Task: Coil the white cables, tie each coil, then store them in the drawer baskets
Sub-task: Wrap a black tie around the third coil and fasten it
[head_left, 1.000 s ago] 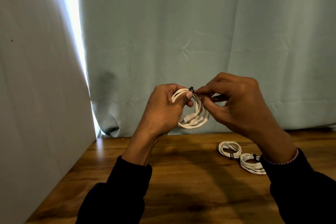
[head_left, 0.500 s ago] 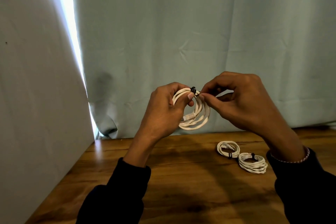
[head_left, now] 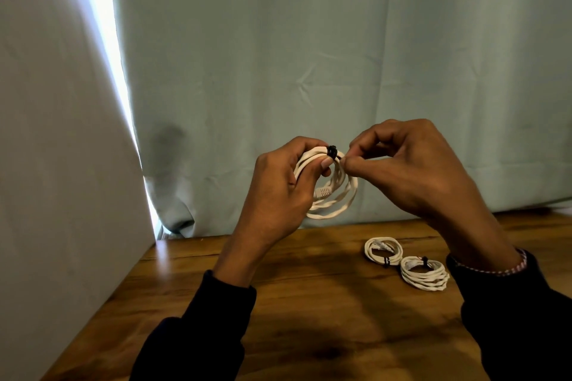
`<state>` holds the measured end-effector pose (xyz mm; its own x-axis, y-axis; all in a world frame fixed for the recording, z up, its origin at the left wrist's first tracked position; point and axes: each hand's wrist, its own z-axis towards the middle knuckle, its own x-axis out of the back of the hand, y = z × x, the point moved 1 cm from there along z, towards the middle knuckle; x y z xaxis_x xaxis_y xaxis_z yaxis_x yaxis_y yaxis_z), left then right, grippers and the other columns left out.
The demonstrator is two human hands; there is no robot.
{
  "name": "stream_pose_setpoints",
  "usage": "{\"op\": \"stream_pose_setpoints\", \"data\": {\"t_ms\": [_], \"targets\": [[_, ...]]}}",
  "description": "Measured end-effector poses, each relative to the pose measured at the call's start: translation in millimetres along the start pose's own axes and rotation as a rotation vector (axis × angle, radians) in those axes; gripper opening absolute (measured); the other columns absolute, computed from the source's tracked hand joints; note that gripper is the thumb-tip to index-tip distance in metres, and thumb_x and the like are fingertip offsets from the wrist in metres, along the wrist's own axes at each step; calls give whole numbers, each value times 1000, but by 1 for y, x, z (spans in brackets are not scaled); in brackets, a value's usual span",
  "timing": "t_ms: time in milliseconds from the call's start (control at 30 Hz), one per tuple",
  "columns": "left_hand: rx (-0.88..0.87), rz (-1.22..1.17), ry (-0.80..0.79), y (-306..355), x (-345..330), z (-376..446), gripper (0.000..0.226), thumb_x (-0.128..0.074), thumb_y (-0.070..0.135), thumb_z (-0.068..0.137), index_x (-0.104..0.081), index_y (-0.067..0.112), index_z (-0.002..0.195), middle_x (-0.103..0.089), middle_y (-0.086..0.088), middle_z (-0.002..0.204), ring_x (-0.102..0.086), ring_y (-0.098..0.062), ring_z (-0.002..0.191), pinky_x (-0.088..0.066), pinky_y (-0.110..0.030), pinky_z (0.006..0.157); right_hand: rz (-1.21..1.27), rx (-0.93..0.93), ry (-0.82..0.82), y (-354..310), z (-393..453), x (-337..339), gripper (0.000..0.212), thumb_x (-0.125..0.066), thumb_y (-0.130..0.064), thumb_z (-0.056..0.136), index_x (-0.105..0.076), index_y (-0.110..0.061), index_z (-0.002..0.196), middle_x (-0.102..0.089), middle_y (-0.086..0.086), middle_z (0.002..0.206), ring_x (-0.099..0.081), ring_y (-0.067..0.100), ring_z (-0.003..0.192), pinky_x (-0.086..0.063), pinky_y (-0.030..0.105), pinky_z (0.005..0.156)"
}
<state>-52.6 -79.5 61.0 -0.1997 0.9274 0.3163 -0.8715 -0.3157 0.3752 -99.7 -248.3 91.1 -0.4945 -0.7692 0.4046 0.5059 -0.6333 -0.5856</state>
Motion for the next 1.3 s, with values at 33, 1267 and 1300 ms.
{"op": "stream_pose_setpoints", "data": {"t_ms": [33, 1267, 1300], "targets": [[-9, 3, 0, 0, 0, 0, 23, -63, 23, 97, -69, 9, 114, -73, -1, 96, -70, -13, 88, -53, -17, 76, 9, -13, 0, 0, 0, 0, 6, -82, -23, 76, -76, -23, 74, -71, -10, 90, -67, 4, 85, -52, 21, 71], [-129, 219, -16, -3, 2, 2, 14, -62, 9, 97, -70, 9, 108, -71, 1, 91, -66, -8, 79, -46, -9, 72, 133, -119, 4, 3, -1, -19, 4, -77, -17, 84, -76, -19, 81, -74, -8, 82, -70, 5, 77, -55, 22, 75], [-126, 219, -17, -3, 4, 2, 14, -62, 9, 97, -70, 9, 108, -71, 1, 90, -66, -8, 79, -46, -8, 72, 169, -120, -6, 3, -1, -20, 4, -77, -16, 84, -76, -19, 82, -75, -7, 81, -71, 3, 77, -55, 21, 75]]}}
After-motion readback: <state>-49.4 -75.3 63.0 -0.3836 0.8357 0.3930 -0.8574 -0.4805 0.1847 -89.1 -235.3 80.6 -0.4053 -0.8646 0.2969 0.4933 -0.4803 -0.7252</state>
